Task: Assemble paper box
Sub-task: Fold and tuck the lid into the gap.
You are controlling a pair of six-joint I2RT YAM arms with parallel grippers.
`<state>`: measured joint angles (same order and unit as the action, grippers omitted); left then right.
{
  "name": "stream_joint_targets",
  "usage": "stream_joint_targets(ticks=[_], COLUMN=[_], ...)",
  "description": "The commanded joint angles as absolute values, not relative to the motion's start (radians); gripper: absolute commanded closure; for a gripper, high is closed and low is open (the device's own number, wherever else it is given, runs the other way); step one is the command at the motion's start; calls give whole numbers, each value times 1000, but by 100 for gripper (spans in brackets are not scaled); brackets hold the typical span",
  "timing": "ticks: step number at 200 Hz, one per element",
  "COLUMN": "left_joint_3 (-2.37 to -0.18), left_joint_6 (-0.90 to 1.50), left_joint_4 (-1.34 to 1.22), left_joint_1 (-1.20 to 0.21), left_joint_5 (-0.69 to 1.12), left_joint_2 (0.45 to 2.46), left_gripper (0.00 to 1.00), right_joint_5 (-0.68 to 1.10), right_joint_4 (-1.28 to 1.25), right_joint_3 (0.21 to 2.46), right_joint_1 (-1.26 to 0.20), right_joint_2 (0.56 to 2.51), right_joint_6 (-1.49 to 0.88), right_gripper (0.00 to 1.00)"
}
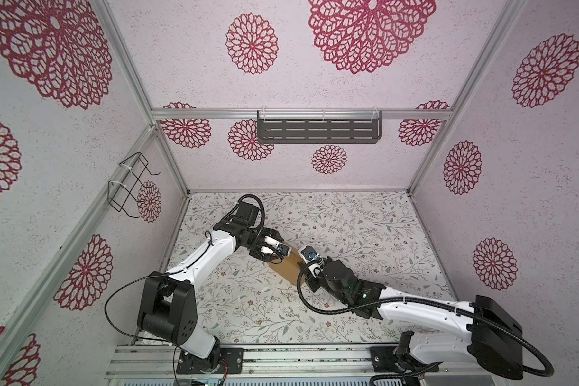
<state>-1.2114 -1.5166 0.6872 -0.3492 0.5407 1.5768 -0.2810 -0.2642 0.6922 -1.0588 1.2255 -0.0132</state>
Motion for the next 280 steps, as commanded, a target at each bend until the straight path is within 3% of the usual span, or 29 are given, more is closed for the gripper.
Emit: stream_joint_targets(ticks=[1,47,107,280], left_joint_3=[-1213,-1229,-1235,-1236], left_joint_6=[-1537,-1543,-1549,-1522], left_joint_4=[703,716,724,703], left_joint_1=[-355,-359,-366,-367], left_joint_5=[519,517,512,518], left_joint_2=[1618,1629,1634,1651], left_gripper=[33,33,33,33], right_joint_5=[-98,50,159,12], right_joint_4=[-236,-346,-383,-380], right_joint_3=[685,697,781,636], right_joint_1=[-1004,-861,-858,-941], right_joint_2=[1137,1117,1331,1363], right_joint_6=[-88,-232,-294,-239], right_gripper=[65,78,82,84])
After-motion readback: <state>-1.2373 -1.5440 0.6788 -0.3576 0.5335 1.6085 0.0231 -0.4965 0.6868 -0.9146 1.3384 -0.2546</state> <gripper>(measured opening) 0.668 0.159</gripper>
